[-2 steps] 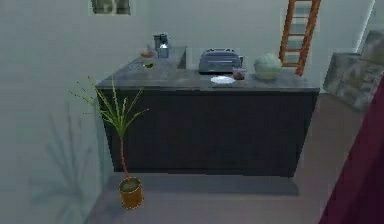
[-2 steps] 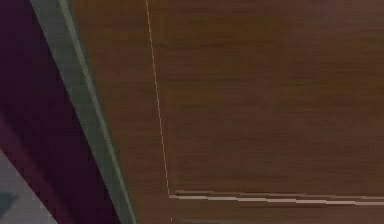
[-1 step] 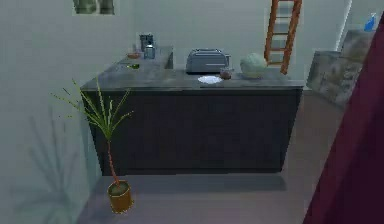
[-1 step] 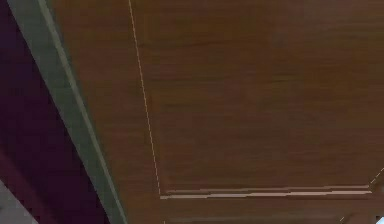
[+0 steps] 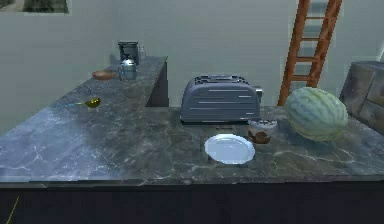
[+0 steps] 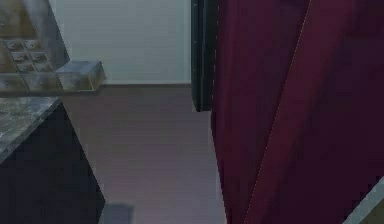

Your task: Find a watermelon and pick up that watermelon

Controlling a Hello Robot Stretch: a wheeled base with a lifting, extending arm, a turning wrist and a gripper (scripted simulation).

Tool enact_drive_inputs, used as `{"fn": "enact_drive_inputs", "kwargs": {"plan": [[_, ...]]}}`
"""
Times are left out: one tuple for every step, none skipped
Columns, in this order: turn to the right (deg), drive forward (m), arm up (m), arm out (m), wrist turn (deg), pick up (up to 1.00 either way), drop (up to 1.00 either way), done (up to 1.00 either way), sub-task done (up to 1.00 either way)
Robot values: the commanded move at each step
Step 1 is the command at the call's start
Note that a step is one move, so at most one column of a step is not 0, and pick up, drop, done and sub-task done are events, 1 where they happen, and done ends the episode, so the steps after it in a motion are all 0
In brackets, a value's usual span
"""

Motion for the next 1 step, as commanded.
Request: {"fn": "enact_drive_inputs", "kwargs": {"plan": [[-3.0,0.00,0.00,0.00,0.0,0.00,0.00,0.00,0.00]]}}
